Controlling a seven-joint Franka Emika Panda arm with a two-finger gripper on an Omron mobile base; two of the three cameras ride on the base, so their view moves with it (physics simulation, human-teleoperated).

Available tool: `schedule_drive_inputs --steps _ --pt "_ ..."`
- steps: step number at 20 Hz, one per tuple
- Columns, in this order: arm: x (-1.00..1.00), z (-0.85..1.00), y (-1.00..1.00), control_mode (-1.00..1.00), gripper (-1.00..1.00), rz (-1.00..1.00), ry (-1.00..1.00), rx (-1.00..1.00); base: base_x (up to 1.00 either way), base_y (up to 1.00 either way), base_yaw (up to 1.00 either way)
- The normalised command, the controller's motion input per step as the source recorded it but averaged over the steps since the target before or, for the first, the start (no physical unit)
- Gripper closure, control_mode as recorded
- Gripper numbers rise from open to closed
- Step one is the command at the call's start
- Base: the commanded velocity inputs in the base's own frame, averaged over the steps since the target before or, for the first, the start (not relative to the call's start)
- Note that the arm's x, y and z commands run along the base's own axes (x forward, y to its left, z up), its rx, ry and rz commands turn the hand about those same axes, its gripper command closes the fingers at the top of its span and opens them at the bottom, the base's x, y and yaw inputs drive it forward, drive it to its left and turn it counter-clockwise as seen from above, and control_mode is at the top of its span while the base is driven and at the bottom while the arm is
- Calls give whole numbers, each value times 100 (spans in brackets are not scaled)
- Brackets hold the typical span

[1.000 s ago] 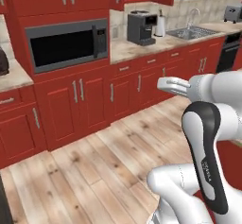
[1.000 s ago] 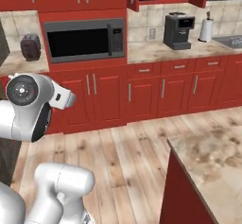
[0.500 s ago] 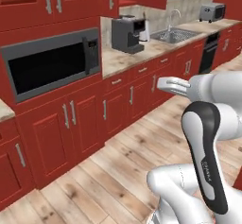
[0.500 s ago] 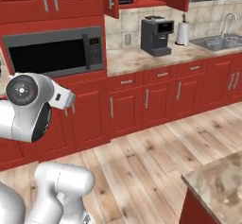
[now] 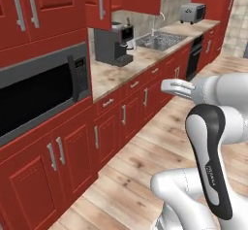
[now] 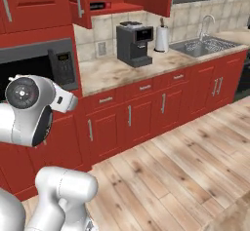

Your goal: Retrieve the tupperware and aluminum foil from the cabinet and place them on the dining counter near the plate with bell pepper and hot dog to prepare for storing leftovers.

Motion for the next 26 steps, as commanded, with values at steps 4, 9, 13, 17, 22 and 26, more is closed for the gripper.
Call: schedule_drive_inputs --steps 4,9,13,17,22,26 --pt "0 0 0 100 -100 0 0 0 100 -4 -28" --pt "0 0 0 100 -100 0 0 0 100 -11 -22" --pt "0 0 0 100 -100 0 0 0 100 -28 -3" --pt "0 0 0 100 -100 0 0 0 99 -36 26" --pt "0 0 0 100 -100 0 0 0 93 -25 43" --pt "0 0 0 100 -100 0 0 0 71 -1 52"
